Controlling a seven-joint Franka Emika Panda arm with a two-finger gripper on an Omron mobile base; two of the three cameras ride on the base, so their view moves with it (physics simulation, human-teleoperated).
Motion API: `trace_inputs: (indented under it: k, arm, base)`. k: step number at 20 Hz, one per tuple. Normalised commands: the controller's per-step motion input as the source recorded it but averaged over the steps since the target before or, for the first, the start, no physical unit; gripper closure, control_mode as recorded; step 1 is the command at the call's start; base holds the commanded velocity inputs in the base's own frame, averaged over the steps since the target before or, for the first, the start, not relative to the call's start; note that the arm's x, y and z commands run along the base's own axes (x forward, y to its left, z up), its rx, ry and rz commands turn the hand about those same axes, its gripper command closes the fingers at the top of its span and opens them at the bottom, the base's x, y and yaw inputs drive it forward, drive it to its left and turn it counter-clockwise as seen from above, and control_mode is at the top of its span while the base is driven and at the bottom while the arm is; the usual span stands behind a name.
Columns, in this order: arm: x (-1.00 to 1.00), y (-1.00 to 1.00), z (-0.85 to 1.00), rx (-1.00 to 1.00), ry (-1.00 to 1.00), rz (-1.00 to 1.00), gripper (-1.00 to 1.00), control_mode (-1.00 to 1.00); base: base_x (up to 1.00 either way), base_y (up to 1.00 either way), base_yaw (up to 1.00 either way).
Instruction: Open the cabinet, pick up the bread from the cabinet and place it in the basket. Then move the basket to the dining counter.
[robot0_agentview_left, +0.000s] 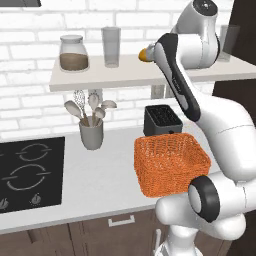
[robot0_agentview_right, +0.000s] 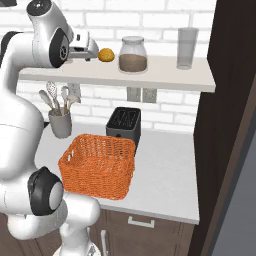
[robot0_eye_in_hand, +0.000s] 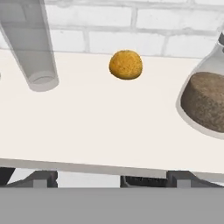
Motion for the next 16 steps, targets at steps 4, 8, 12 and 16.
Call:
trace_inputs:
  k: [4, 8, 12, 16]
  arm:
    - [1.00, 0.00, 0.06, 0.00, 0.00, 0.00, -1.00, -1.00]
    - [1.00, -0.06, 0.00, -0.08, 0.03, 0.00, -1.00, -1.00]
    - [0.91, -0.01, 0.00, -0.12, 0.09, 0.00, -1.00, -1.00]
    - [0.72, 0.00, 0.00, -0.06, 0.09, 0.00, -1.00, -1.00]
  base:
    - [0.00, 0.00, 0.00]
    - [0.00, 0.00, 0.00]
    - [0.00, 0.00, 0.00]
    - [0.00, 0.00, 0.00]
